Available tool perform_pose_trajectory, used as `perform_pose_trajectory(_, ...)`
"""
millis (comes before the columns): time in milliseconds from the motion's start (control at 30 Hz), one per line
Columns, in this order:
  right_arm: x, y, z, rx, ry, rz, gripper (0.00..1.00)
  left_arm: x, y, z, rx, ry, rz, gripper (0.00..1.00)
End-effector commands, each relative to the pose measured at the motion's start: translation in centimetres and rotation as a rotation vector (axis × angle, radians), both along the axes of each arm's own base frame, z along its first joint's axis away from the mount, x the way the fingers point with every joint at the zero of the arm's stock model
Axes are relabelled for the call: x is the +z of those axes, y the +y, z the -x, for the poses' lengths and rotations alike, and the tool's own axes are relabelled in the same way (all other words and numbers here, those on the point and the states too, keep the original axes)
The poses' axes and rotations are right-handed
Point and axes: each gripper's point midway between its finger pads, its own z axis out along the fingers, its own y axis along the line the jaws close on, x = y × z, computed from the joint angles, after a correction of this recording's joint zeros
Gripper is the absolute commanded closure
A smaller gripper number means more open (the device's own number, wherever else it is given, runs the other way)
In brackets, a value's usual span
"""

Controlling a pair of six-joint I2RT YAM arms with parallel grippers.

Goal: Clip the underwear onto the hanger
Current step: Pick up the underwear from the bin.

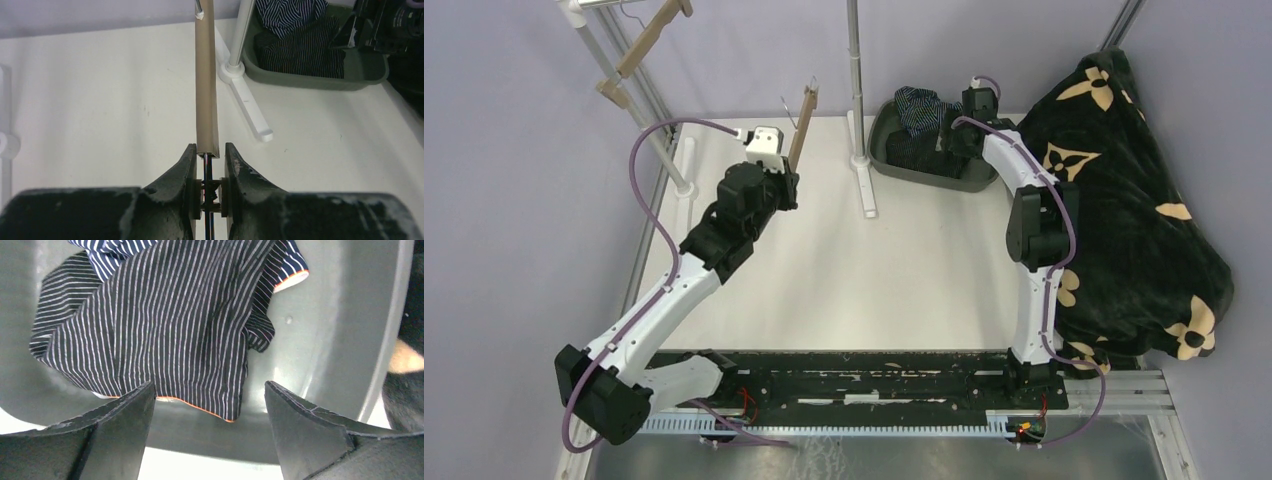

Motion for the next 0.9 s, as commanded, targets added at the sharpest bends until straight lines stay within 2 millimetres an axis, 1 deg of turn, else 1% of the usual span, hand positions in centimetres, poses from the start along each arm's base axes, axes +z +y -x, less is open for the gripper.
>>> perform_pose_trajectory(0, 1.9, 0.6, -2.5, 0.017, -0.08, -0.06, 0.13, 3.6, 0.2, 0.6, 0.048, -0.171, 0.22, 0.97)
perform_pose_trajectory(100, 0.6, 0.5, -2.7, 0.013, -0.059, -0.068, 0.14, 2.2, 0.2, 1.2, 0.048, -0.185, 0.27, 0.97)
perform_pose_trajectory(333, -2.0, 0.6, -2.5, 0.01, -0.012, -0.086, 0.16, 0.8, -0.2, 1.7, 0.046, -0.187, 0.303, 0.97)
perform_pose_trajectory(467, -3.2, 0.3, -2.4, 0.004, 0.009, -0.087, 0.18, -0.6, 0.0, 2.1, 0.062, -0.191, 0.344, 0.97)
perform_pose_trajectory(533, -3.5, 0.1, -2.3, -0.001, 0.016, -0.088, 0.2, -1.8, 0.2, 2.4, 0.068, -0.189, 0.362, 0.97)
perform_pose_trajectory(567, -3.6, 0.0, -2.3, -0.005, 0.019, -0.087, 0.22, -1.9, 0.3, 2.5, 0.071, -0.193, 0.371, 0.97)
perform_pose_trajectory(600, -3.6, -0.1, -2.3, -0.008, 0.019, -0.084, 0.26, -2.1, 0.4, 2.6, 0.076, -0.195, 0.376, 0.97)
perform_pose_trajectory(667, -3.5, -0.2, -2.2, -0.011, 0.019, -0.082, 0.4, -2.3, 0.6, 2.6, 0.082, -0.195, 0.377, 0.97)
perform_pose_trajectory(733, -3.0, -0.6, -2.2, -0.025, 0.001, -0.074, 0.55, -2.6, 0.7, 2.7, 0.087, -0.194, 0.376, 0.97)
perform_pose_trajectory(800, -1.2, -0.6, -2.7, -0.026, -0.062, -0.079, 0.7, -3.0, 0.8, 2.7, 0.096, -0.192, 0.374, 0.97)
perform_pose_trajectory(833, -0.2, -0.6, -2.8, -0.023, -0.096, -0.085, 0.81, -3.1, 1.0, 2.8, 0.101, -0.196, 0.377, 0.97)
perform_pose_trajectory(867, 0.5, -0.5, -2.6, -0.021, -0.117, -0.089, 0.88, -3.3, 1.1, 2.8, 0.105, -0.199, 0.379, 0.97)
